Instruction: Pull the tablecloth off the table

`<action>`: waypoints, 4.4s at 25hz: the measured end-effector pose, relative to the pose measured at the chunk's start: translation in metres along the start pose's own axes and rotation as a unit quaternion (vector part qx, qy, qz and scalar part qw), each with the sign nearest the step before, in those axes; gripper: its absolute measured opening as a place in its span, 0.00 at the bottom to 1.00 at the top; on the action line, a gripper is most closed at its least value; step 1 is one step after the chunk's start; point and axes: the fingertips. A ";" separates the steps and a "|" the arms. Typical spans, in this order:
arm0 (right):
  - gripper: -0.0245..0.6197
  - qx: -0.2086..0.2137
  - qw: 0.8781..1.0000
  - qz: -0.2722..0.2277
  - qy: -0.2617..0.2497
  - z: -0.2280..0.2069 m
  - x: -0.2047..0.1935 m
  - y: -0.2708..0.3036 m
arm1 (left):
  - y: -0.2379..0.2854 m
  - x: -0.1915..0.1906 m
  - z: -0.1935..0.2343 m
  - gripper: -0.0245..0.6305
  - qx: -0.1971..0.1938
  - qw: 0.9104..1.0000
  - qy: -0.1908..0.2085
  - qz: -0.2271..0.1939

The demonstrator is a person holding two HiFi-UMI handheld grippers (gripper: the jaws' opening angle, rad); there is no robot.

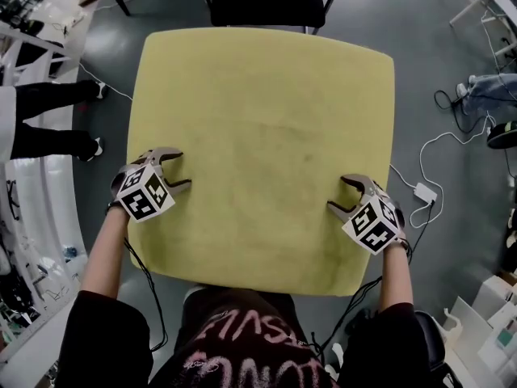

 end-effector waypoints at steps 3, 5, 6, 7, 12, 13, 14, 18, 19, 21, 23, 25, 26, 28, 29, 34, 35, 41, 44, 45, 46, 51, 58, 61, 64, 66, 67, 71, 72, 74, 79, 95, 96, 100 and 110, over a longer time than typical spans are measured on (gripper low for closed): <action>0.48 0.003 1.000 0.004 0.002 0.001 0.000 0.000 | 0.001 -0.001 -0.003 0.45 -0.016 1.000 0.003 0.003; 0.47 0.002 1.000 0.005 0.004 0.002 0.001 0.000 | 0.001 -0.002 -0.004 0.45 -0.019 1.000 0.004 0.003; 0.47 0.002 1.000 0.005 0.005 0.003 0.001 0.001 | 0.001 -0.003 -0.004 0.45 -0.019 1.000 0.005 0.005; 0.47 0.002 1.000 0.005 0.007 0.002 0.001 0.001 | 0.001 -0.003 -0.005 0.45 -0.019 1.000 0.005 0.007; 0.44 0.000 1.000 0.002 0.018 -0.001 0.000 -0.001 | 0.001 0.000 -0.007 0.42 -0.020 1.000 0.012 0.014; 0.43 -0.001 1.000 0.001 0.019 -0.002 0.001 -0.001 | 0.001 0.000 -0.007 0.41 -0.019 1.000 0.013 0.013; 0.43 -0.002 1.000 -0.001 0.020 -0.002 0.002 -0.001 | 0.000 0.000 -0.007 0.41 -0.018 1.000 0.013 0.013; 0.41 -0.005 1.000 0.001 0.020 -0.003 0.003 0.000 | 0.000 -0.001 -0.007 0.37 -0.016 1.000 0.013 0.008; 0.40 -0.006 1.000 0.002 0.019 -0.002 0.003 0.000 | 0.000 0.000 -0.008 0.36 -0.015 1.000 0.013 0.006; 0.39 -0.008 1.000 0.003 0.018 -0.001 0.002 0.000 | 0.000 0.000 -0.011 0.33 -0.014 1.000 0.013 0.004; 0.37 -0.011 1.000 0.004 0.019 0.002 0.002 0.000 | -0.001 -0.001 -0.014 0.30 -0.012 1.000 0.015 0.001; 0.34 -0.013 1.000 0.006 0.020 0.005 0.003 0.001 | -0.001 -0.002 -0.016 0.27 -0.010 1.000 0.015 -0.002; 0.32 -0.015 1.000 0.005 0.021 0.006 0.003 0.001 | -0.002 -0.003 -0.017 0.25 -0.009 1.000 0.014 -0.004; 0.28 -0.020 1.000 0.002 0.021 0.010 0.003 0.001 | -0.001 -0.004 -0.019 0.20 -0.005 1.000 0.012 -0.007; 0.26 -0.023 1.000 0.001 0.021 0.013 0.002 0.001 | -0.001 -0.005 -0.021 0.17 -0.004 1.000 0.011 -0.008; 0.11 -0.048 0.999 -0.003 0.027 0.024 -0.002 0.001 | 0.000 -0.009 -0.029 0.06 0.013 1.000 0.004 -0.017; 0.09 -0.055 0.998 -0.004 0.026 0.026 -0.003 0.001 | 0.000 -0.009 -0.031 0.06 0.018 1.000 0.001 -0.019; 0.06 -0.060 0.998 0.008 0.023 0.045 -0.009 0.000 | -0.002 -0.018 -0.049 0.06 0.014 1.000 -0.005 -0.021; 0.06 -0.059 0.998 0.011 0.021 0.062 -0.013 -0.003 | -0.005 -0.024 -0.064 0.06 0.015 0.999 -0.006 -0.027; 0.06 -0.060 0.998 0.010 0.021 0.069 -0.014 -0.004 | -0.006 -0.027 -0.070 0.06 0.016 0.999 -0.007 -0.028; 0.06 -0.062 0.998 0.010 0.021 0.076 -0.015 -0.005 | -0.007 -0.030 -0.075 0.06 0.015 0.999 -0.008 -0.029; 0.06 -0.069 0.997 0.009 0.027 0.112 -0.021 -0.011 | -0.010 -0.046 -0.106 0.06 0.011 0.999 -0.012 -0.030; 0.06 -0.099 0.995 -0.006 0.031 0.165 -0.035 -0.037 | -0.034 -0.058 -0.155 0.05 0.028 0.997 -0.029 -0.064; 0.06 -0.099 0.995 -0.003 0.031 0.198 -0.043 -0.042 | -0.039 -0.070 -0.186 0.05 0.023 0.998 -0.017 -0.057; 0.06 -0.103 0.994 -0.005 0.039 0.233 -0.055 -0.047 | -0.045 -0.081 -0.220 0.05 0.021 0.998 -0.017 -0.065; 0.06 -0.107 0.993 -0.012 0.050 0.259 -0.062 -0.052 | -0.048 -0.091 -0.245 0.05 0.021 0.997 -0.023 -0.072; 0.06 -0.110 0.992 -0.014 0.054 0.272 -0.065 -0.055 | -0.050 -0.096 -0.257 0.05 0.023 0.997 -0.025 -0.075; 0.06 -0.127 0.990 -0.018 0.064 0.322 -0.077 -0.064 | -0.061 -0.113 -0.300 0.05 0.034 0.995 -0.021 -0.087; 0.06 -0.132 0.989 -0.021 0.066 0.333 -0.080 -0.068 | -0.064 -0.117 -0.312 0.05 0.036 0.995 -0.020 -0.088; 0.06 -0.137 0.988 -0.025 0.072 0.356 -0.085 -0.077 | -0.071 -0.124 -0.333 0.05 0.039 0.995 -0.019 -0.089; 0.06 -0.156 0.984 -0.038 0.080 0.412 -0.094 -0.101 | -0.100 -0.139 -0.382 0.05 0.052 0.993 -0.018 -0.103; 0.06 -0.167 0.975 -0.099 0.105 0.516 -0.143 -0.156 | -0.145 -0.143 -0.504 0.05 0.087 0.983 -0.079 -0.141; 0.06 -0.168 0.975 -0.105 0.104 0.523 -0.147 -0.159 | -0.148 -0.143 -0.513 0.05 0.093 0.982 -0.084 -0.144; 0.06 -0.172 0.972 -0.124 0.099 0.557 -0.169 -0.175 | -0.164 -0.139 -0.560 0.05 0.114 0.976 -0.096 -0.158; 0.06 -0.206 0.945 -0.211 0.138 0.656 -0.237 -0.236 | -0.204 -0.133 -0.697 0.05 0.161 0.957 -0.123 -0.206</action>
Point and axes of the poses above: the fingertips, and each gripper's own axes: y forward along the fingers, z to its left, x out of its top, and after that the axes turned 7 degrees about z, right-handed
